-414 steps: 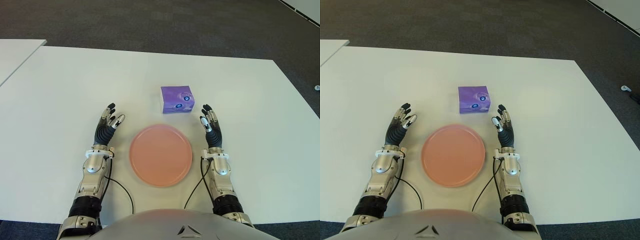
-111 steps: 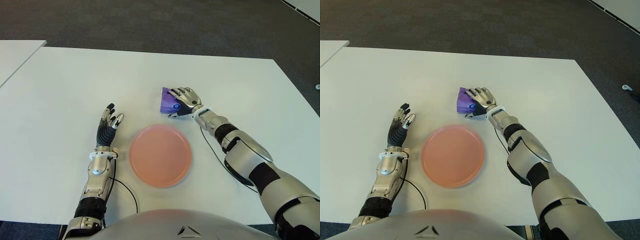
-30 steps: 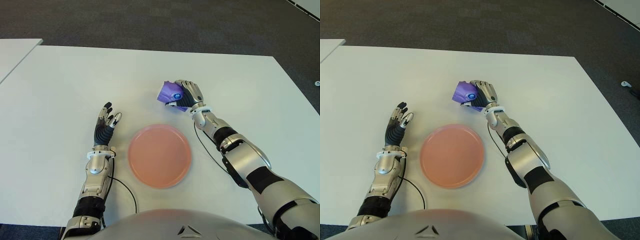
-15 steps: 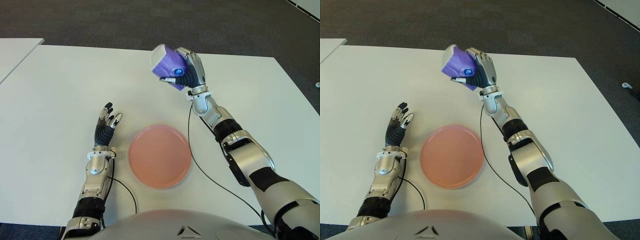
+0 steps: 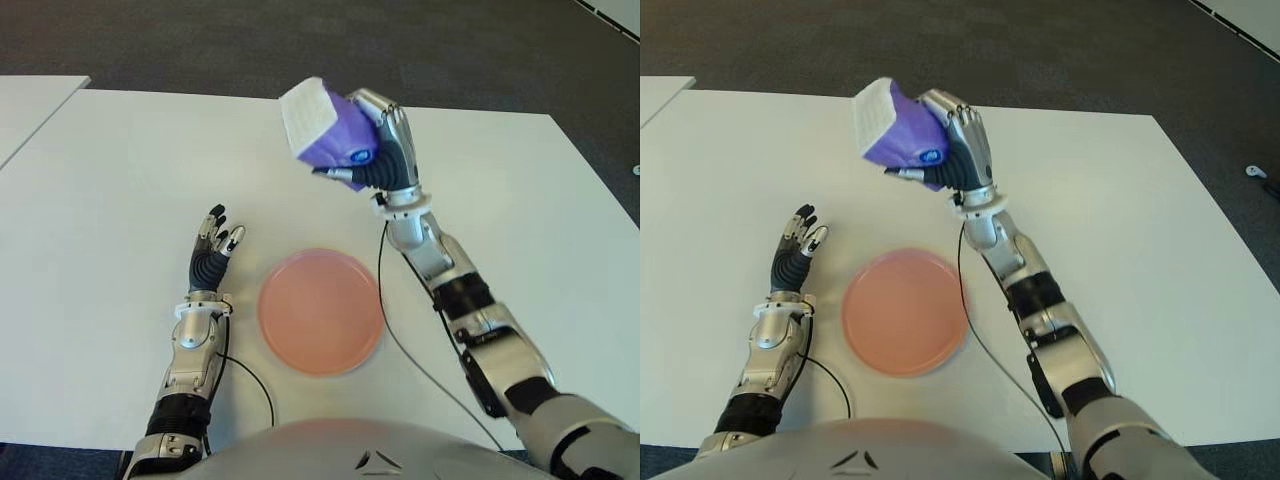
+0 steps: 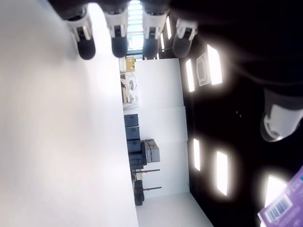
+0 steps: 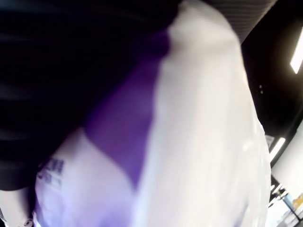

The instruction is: Put the tissue paper into the plate.

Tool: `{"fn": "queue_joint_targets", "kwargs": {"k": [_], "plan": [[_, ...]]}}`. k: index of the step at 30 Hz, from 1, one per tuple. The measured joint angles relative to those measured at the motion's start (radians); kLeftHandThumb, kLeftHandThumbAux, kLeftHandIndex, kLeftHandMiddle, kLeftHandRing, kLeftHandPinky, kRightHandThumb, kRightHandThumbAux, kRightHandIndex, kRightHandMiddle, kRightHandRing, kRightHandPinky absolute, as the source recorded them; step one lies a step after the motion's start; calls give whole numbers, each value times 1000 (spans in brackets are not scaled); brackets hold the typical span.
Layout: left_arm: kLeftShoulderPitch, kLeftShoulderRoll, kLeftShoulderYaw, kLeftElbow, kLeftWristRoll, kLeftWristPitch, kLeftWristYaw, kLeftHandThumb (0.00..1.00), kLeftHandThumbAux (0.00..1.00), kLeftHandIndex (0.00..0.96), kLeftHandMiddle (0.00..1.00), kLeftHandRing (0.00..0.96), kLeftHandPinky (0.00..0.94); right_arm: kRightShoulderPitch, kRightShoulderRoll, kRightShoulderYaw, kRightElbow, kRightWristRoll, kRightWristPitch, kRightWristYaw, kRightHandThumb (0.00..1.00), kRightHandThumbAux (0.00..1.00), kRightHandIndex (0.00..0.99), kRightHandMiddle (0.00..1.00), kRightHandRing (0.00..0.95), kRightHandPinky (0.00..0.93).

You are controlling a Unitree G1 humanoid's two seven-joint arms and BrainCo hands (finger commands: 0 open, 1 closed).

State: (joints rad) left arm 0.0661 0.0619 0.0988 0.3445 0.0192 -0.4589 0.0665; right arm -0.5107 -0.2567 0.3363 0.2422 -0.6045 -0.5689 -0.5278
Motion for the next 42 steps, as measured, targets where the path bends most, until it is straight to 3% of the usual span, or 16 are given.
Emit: {"fn": "queue_joint_targets", "kwargs": {"k": [7, 15, 24, 29, 42], "plan": [[6, 0, -1, -5, -4, 7, -8, 377, 396, 0, 0, 0, 0, 150, -84, 39, -223, 61, -26, 262, 851, 679, 396, 540, 847, 841], [11, 0, -3, -12, -10, 20, -18, 372, 389, 0, 0, 0, 0, 266, -137, 73, -253, 61, -127, 399, 854, 678, 399, 540, 821, 818], [10, 0, -3, -14, -22, 23, -32, 374, 388, 0, 0, 0, 0, 270, -156, 81, -250, 67, -188, 513, 854, 678, 398, 535, 799, 792], [9, 0, -1, -12, -28, 22, -39, 369, 393, 0, 0, 0, 0, 267, -158, 87, -200, 44, -238, 526, 853, 679, 398, 536, 805, 801], [1, 1, 2, -1, -30, 15, -54, 368, 389, 0, 0, 0, 0, 262, -169, 126, -116, -4, -240, 631, 852, 680, 396, 535, 814, 802]]}}
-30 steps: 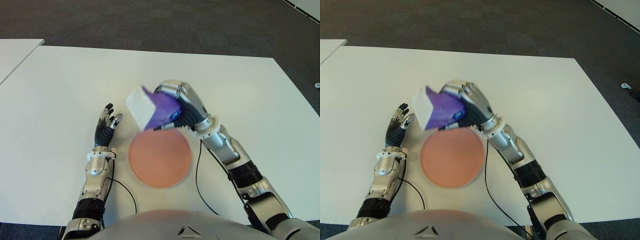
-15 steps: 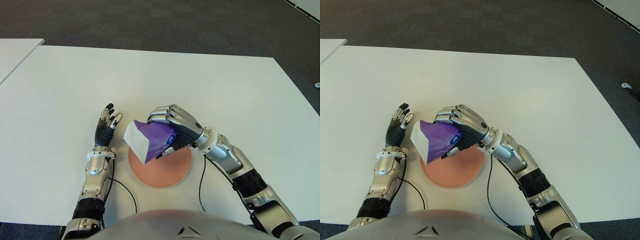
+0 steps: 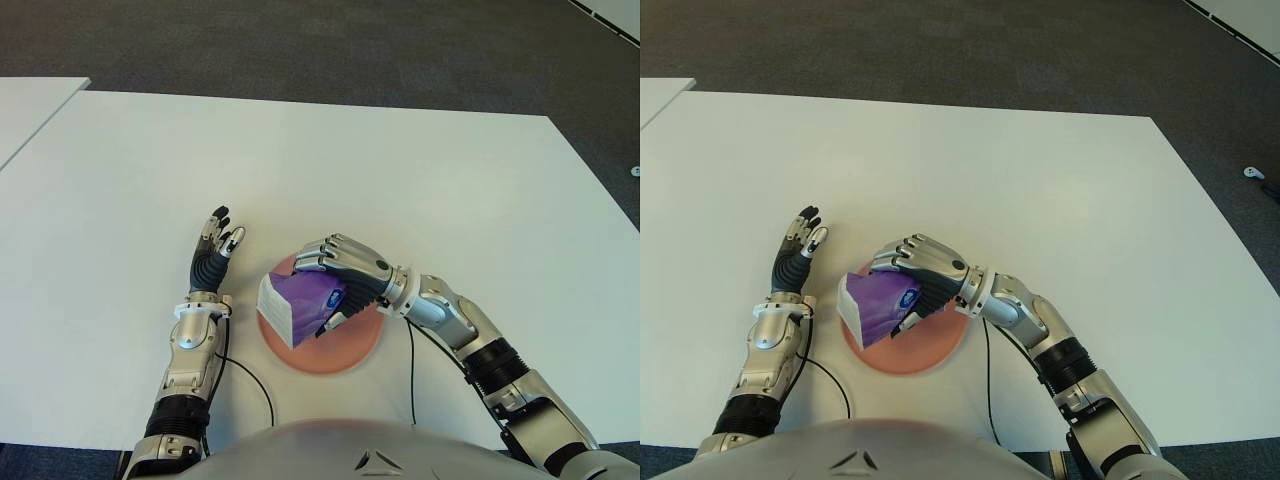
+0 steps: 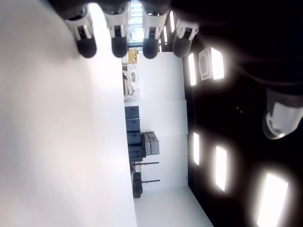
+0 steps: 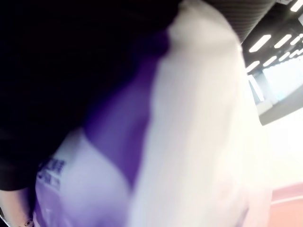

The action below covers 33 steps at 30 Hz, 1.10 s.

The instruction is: Put the tissue paper into the plate.

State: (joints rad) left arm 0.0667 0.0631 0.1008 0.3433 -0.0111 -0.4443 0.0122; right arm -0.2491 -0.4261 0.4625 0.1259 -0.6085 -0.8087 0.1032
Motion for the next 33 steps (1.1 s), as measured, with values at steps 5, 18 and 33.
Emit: {"fn": "queue_joint_targets", "kwargs": {"k": [5, 18, 33], "plan": [[-3, 1, 1, 4, 0, -1, 0, 365, 384, 0, 0, 0, 0, -6, 5, 1, 40, -54, -3, -21, 852, 680, 396, 534, 812, 799], [-8, 3, 2, 11, -3, -2, -7, 371, 388, 0, 0, 0, 0, -79, 54, 12, 194, -128, -16, -163, 852, 680, 396, 535, 807, 798], [-7, 3, 2, 10, 11, -3, -5, 353, 396, 0, 0, 0, 0, -91, 60, 39, 230, -187, -8, -255, 393, 534, 215, 230, 252, 224]]}}
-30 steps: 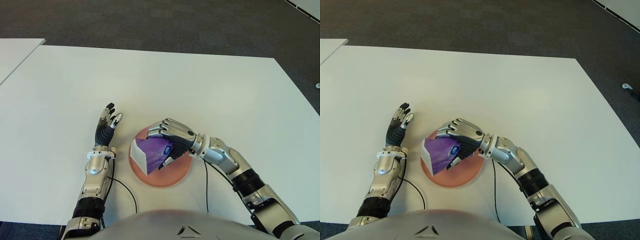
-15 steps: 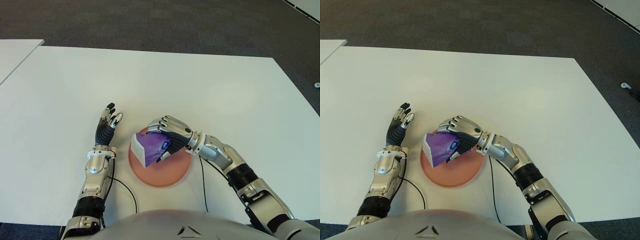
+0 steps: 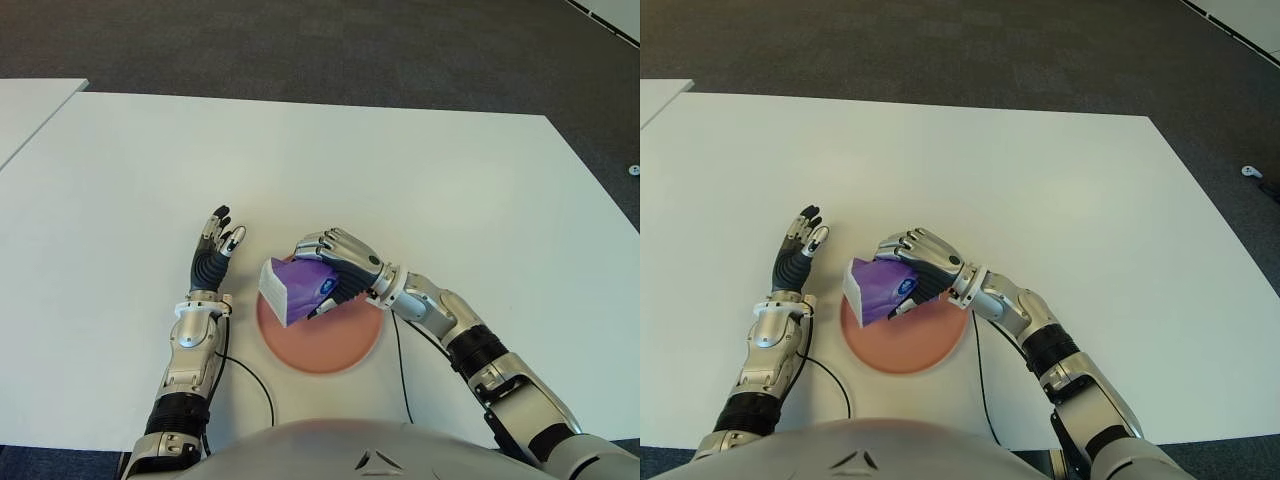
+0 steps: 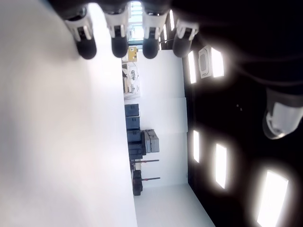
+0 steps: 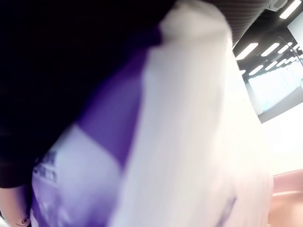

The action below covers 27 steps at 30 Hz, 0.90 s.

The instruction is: Put the tissue paper into the plate.

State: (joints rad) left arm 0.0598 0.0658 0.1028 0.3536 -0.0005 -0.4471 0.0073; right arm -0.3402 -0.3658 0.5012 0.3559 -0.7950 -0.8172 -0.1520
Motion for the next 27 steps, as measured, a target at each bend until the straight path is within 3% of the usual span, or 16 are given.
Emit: {"fn": "queue_joint_targets", "kwargs": {"k": [1, 3, 7, 13, 27], "plan": [[0, 0, 0, 0, 2, 0, 1, 351, 394, 0, 0, 0, 0, -4, -8, 4, -16, -16, 5, 10, 307, 497, 137, 147, 161, 143], [0, 0, 0, 0, 3, 0, 4, 347, 392, 0, 0, 0, 0, -14, -26, 12, -44, -46, 16, 30, 224, 452, 70, 75, 82, 73], [-1, 0, 0, 1, 3, 0, 5, 336, 395, 0, 0, 0, 0, -24, -58, 21, -86, -78, 40, 72, 121, 368, 14, 15, 17, 15], [-2, 3, 1, 6, 2, -8, 5, 329, 403, 0, 0, 0, 0, -19, -69, 24, -120, -84, 60, 89, 72, 322, 1, 1, 1, 1], [-10, 11, 0, 27, 2, -33, 5, 322, 419, 0, 0, 0, 0, -3, -84, 25, -149, -81, 72, 94, 47, 321, 0, 0, 0, 0]]}}
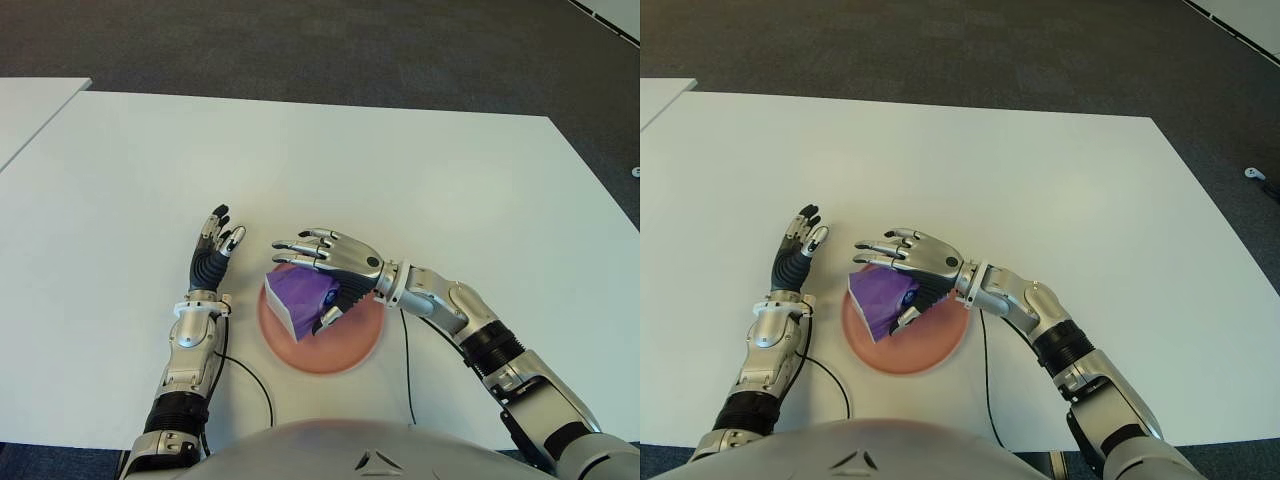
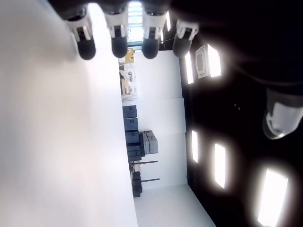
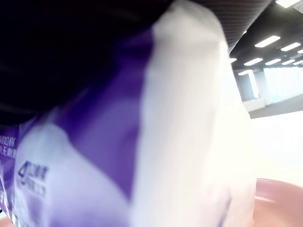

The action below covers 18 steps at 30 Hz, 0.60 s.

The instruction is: Put the tissue paper into the plate.

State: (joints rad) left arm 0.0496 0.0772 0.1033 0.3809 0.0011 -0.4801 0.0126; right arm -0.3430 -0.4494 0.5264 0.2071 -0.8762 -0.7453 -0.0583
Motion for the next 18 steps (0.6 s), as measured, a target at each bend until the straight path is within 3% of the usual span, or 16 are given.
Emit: {"fn": "queue_joint_targets", "kwargs": {"k": [18], "plan": [[-12, 6, 1, 20, -8, -19, -10, 334, 422, 0, 0, 0, 0, 12, -13, 1, -23, -9, 14, 3, 59, 266, 0, 0, 0, 0]]}}
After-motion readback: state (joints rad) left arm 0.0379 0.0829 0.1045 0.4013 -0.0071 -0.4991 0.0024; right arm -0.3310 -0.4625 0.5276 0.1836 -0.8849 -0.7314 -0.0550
